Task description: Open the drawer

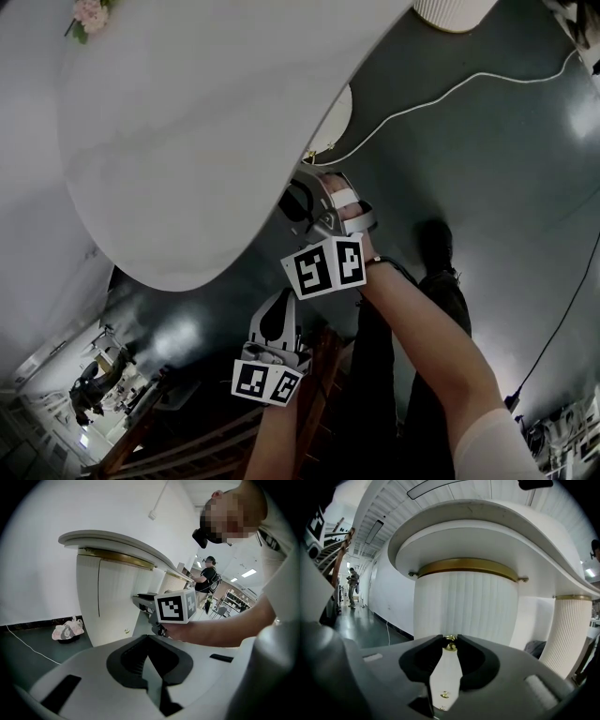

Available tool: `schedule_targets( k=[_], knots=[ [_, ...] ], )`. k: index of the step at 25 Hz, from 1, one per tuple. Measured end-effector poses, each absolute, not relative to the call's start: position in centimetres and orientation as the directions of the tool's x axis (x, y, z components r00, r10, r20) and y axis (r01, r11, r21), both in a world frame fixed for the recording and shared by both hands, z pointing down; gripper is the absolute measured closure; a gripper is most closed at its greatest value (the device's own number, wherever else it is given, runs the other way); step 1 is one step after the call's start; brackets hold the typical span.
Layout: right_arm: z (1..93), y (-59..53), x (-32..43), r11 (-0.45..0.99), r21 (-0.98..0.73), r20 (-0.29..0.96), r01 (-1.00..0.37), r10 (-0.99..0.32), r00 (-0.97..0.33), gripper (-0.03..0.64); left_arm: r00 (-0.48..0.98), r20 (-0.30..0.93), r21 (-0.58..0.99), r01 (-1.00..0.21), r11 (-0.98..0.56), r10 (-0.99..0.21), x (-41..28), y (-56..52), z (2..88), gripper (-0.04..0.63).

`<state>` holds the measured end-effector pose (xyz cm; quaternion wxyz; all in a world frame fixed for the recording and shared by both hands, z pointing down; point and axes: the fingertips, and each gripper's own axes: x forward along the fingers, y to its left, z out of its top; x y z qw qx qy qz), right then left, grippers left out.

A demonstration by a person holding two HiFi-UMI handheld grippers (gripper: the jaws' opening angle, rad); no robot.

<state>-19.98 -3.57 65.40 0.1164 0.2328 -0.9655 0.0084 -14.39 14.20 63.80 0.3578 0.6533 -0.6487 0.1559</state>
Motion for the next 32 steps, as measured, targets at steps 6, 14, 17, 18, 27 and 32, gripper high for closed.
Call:
schedule_targets(
  k=[6,14,17,18,27,32],
  knots=[
    [65.4,-1.9,-18.5,0.9,0.039,0.216,-0.434,-0.432,-0.876,0.509,0.109,0.661,0.269,-0.958,0.099,-0.742,-14.4,14.4,63.7,0.589],
    [65.5,-1.0,-17.4,0.91,0.023,0.239,-0.413,-0.406,-0.882,0.509,0.099,0.661,0.265,-0.958,0.108,-0.744,-14.4,14.8,63.6,0.589],
    [65.5,-0.4,-16.5,0.914,0.023,0.255,-0.404,-0.396,-0.882,0.509,0.097,0.658,0.261,-0.959,0.106,-0.747,-14.0,14.6,63.4,0.589],
    [65.6,-0.1,-16.1,0.916,0.023,0.26,-0.401,-0.393,-0.882,0.509,0.097,0.658,0.258,-0.961,0.102,-0.747,-13.9,14.6,63.3,0.589],
    [65.8,2.5,-13.5,0.932,0.025,0.29,-0.362,-0.353,-0.89,0.509,0.091,0.643,0.261,-0.96,0.105,-0.761,-12.8,14.8,62.7,0.589],
    [65.9,3.3,-11.7,0.93,0.0,0.306,-0.367,-0.35,-0.886,0.509,0.082,0.64,0.252,-0.962,0.108,-0.764,-12.5,14.7,62.4,0.589]
  ],
)
